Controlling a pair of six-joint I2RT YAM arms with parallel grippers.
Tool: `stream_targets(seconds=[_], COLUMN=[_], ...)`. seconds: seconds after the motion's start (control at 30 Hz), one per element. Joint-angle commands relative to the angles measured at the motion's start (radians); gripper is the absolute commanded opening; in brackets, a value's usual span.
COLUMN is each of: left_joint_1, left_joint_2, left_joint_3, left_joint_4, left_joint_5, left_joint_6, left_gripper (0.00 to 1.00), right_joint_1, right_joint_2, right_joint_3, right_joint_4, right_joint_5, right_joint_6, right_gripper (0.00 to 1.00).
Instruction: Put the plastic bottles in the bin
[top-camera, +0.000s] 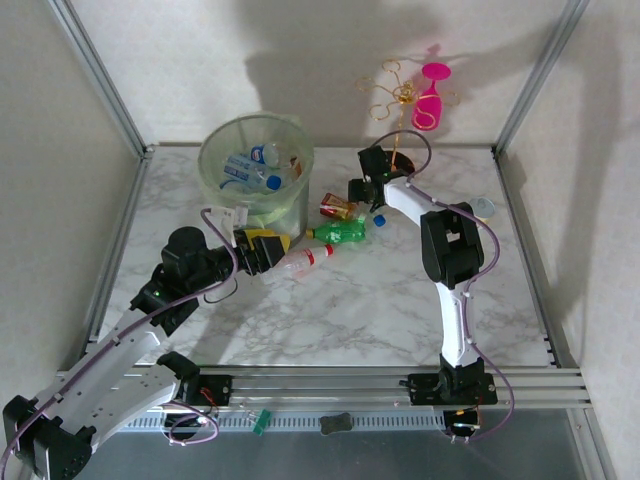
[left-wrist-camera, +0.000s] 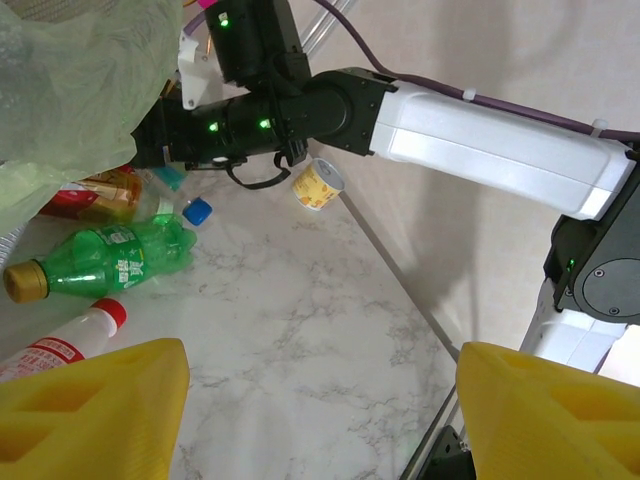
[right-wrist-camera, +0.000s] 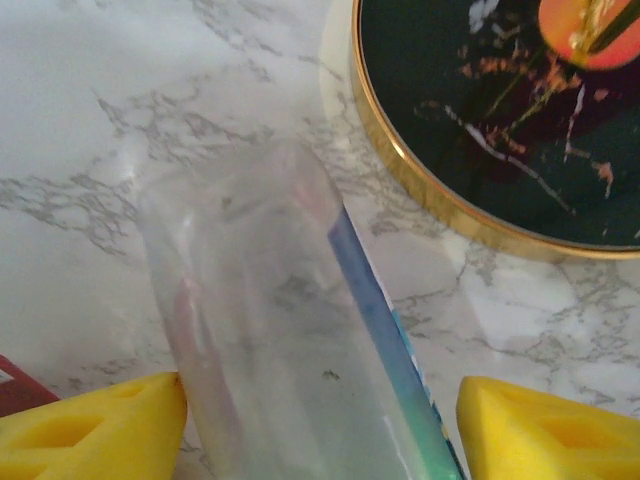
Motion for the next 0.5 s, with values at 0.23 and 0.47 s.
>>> stream_targets(seconds=[0.23,0.47], left_joint_1=[-0.012,-0.014], left_joint_2=[0.001,-0.004], left_joint_3=[-0.005,-0.003], left_joint_4=[0.021,0.011], left_joint_5=[0.016,0.004], left_joint_6=[0.022,0.030], left_gripper=[0.70,0.70], right_joint_1=[-0.012,-0.011], right_joint_2=[-0.039,-0.121], right_joint_3=[-0.090,-0.200], right_joint_4=[0.035,0.095], right_joint_5=[0.003,-0.001], right_joint_6=[-0.013,0.008], right_gripper=[0.78,0.65])
